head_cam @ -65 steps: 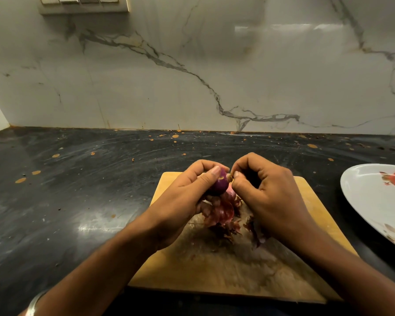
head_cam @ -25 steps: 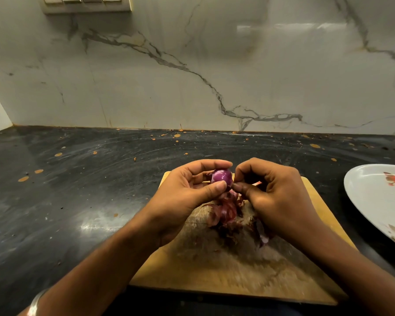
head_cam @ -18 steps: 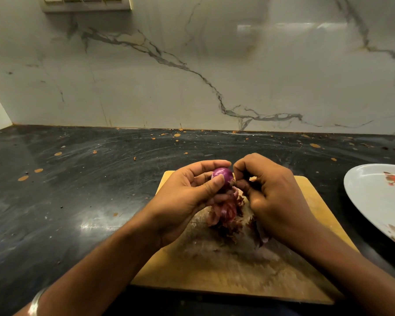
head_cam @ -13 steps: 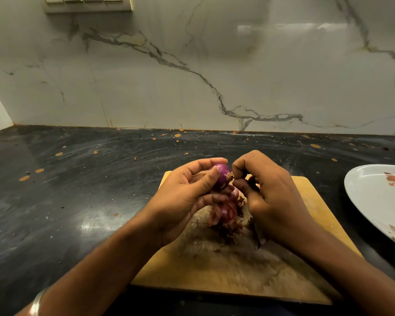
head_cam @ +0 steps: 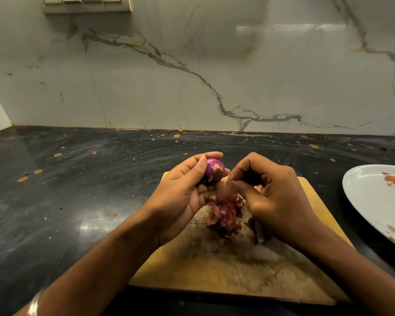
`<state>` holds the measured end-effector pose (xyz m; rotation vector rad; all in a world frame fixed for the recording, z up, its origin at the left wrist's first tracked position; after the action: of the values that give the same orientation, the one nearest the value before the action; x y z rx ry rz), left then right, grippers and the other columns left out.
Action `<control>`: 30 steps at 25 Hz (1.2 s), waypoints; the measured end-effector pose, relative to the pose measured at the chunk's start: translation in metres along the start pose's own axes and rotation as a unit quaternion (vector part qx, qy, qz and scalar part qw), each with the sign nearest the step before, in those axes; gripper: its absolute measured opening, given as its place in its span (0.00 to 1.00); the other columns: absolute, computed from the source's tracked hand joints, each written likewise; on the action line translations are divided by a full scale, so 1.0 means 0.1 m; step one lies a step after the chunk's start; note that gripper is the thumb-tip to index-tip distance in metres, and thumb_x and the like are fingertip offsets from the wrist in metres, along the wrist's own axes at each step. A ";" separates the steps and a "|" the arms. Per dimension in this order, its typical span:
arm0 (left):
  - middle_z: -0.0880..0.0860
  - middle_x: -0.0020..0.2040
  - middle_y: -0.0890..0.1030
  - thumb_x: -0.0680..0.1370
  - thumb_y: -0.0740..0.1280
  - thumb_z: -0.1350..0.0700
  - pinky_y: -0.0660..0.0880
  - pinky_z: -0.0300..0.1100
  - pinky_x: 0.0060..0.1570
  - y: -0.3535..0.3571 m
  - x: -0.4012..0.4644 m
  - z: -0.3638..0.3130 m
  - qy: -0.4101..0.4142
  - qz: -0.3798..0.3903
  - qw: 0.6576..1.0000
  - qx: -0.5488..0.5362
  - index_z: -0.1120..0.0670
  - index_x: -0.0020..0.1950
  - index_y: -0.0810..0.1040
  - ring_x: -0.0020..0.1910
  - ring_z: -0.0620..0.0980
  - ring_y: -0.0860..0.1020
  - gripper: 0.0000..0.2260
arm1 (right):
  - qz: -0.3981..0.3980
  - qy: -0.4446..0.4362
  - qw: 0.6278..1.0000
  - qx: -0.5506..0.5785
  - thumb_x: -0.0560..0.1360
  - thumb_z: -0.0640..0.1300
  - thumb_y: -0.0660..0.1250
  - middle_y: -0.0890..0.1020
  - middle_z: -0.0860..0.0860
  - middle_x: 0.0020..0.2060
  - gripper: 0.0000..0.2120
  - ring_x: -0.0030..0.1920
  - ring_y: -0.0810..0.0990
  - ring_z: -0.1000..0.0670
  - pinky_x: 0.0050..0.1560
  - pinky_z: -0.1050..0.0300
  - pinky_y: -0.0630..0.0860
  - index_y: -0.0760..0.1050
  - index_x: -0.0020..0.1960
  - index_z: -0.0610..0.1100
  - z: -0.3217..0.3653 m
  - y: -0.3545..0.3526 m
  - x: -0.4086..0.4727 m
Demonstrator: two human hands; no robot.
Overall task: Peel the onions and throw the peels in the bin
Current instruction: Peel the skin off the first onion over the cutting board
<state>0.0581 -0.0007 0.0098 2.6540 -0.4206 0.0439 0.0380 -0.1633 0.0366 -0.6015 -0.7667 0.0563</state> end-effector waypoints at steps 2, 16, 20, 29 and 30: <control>0.60 0.52 0.82 0.78 0.62 0.56 0.80 0.39 0.38 -0.01 0.01 -0.01 0.002 -0.014 1.000 -0.001 0.58 0.65 0.77 0.42 0.50 0.80 0.17 | -0.003 -0.011 1.000 -0.007 0.72 0.33 0.73 0.83 0.57 0.39 0.09 0.42 0.82 0.55 0.41 0.54 0.80 0.81 0.47 0.45 0.03 -0.01 -0.01; 0.60 0.57 0.83 0.71 0.71 0.61 0.83 0.45 0.45 0.01 -0.02 -0.01 -0.008 0.010 0.999 0.038 0.58 0.64 0.77 0.53 0.57 0.84 0.21 | -0.061 0.035 0.997 0.025 0.74 0.38 0.74 0.86 0.59 0.40 0.08 0.42 0.85 0.61 0.43 0.67 0.79 0.86 0.50 0.47 -0.05 -0.06 -0.01; 0.58 0.52 0.85 0.67 0.75 0.59 0.83 0.45 0.47 0.02 -0.05 0.00 0.011 -0.010 0.994 0.110 0.58 0.59 0.78 0.50 0.55 0.85 0.22 | -0.080 0.006 0.997 -0.010 0.72 0.36 0.75 0.85 0.61 0.37 0.08 0.37 0.84 0.60 0.37 0.68 0.79 0.86 0.46 0.48 0.00 -0.05 -0.03; 0.61 0.53 0.85 0.69 0.73 0.58 0.82 0.43 0.45 0.04 -0.05 -0.01 0.000 0.005 0.997 0.074 0.59 0.59 0.77 0.50 0.57 0.85 0.20 | -0.078 0.072 0.994 0.039 0.73 0.37 0.72 0.83 0.55 0.31 0.07 0.30 0.81 0.56 0.31 0.65 0.76 0.84 0.43 0.48 -0.15 -0.07 -0.01; 0.62 0.54 0.84 0.71 0.71 0.57 0.82 0.43 0.45 0.04 -0.04 -0.03 -0.006 0.011 0.999 0.042 0.59 0.61 0.77 0.50 0.59 0.85 0.19 | -0.081 0.091 0.991 0.053 0.75 0.38 0.71 0.83 0.53 0.32 0.07 0.30 0.80 0.54 0.31 0.60 0.77 0.83 0.44 0.48 -0.18 -0.07 -0.01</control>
<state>0.0533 -0.0015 0.0133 2.7334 -0.4610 0.0541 0.0486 -0.1786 0.0298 -0.4349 -0.6293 -0.1060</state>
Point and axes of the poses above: each hand's wrist, its own x-axis towards the middle knuckle, its own y-axis out of the palm, z = x × y, the point moved 4 cm from there along x, towards the middle knuckle
